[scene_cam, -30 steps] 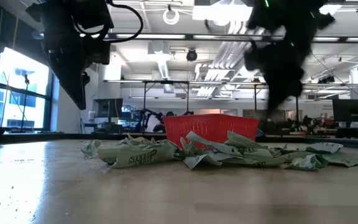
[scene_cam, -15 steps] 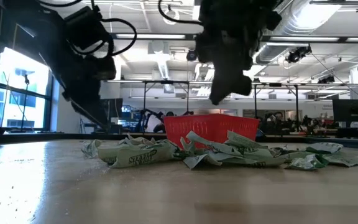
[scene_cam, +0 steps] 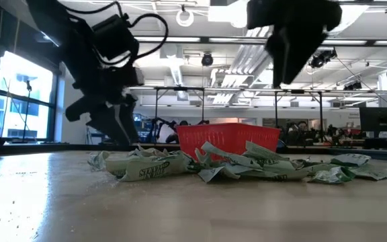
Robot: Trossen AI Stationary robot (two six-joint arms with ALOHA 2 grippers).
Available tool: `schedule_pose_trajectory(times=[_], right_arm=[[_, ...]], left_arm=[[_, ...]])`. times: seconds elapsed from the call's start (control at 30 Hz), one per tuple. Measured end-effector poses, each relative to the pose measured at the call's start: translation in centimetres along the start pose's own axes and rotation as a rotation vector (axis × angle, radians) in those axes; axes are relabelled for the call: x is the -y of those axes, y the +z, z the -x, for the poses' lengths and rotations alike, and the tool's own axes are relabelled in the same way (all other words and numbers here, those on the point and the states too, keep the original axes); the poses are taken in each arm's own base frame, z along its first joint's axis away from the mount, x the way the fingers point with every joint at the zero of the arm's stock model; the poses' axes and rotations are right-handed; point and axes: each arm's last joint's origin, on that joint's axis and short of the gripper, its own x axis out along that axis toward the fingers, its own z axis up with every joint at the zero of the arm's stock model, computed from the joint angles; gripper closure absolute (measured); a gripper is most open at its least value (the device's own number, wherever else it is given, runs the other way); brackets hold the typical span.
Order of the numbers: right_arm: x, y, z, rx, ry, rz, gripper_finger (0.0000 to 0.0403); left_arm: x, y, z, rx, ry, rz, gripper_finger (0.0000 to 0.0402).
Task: Pick and place items into bin
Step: Put the white stevia packet into the red bin
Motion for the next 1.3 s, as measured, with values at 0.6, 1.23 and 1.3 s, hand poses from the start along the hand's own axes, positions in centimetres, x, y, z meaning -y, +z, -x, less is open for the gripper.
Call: schedule_pose_trajectory(times=[0.6, 1.23, 1.3], right_arm=[[-2.9, -5.6, -2.9, -0.040, 0.010, -0.187, 0.0088], [-1.2, -10.6, -1.3, 0.063, 0.053, -0.334, 0.0119], [-1.7, -10.5, -1.2, 0.072, 0.099, -0.265, 0.0119]], left_arm=[[-1.2, 3.5, -2.1, -0.298, -0.047, -0.148, 0.0376], [-1.8, 15.4, -4.0, 0.053, -0.562, 0.214, 0.0356], [-0.8, 15.8, -4.8, 0.038, -0.551, 0.215, 0.0328]])
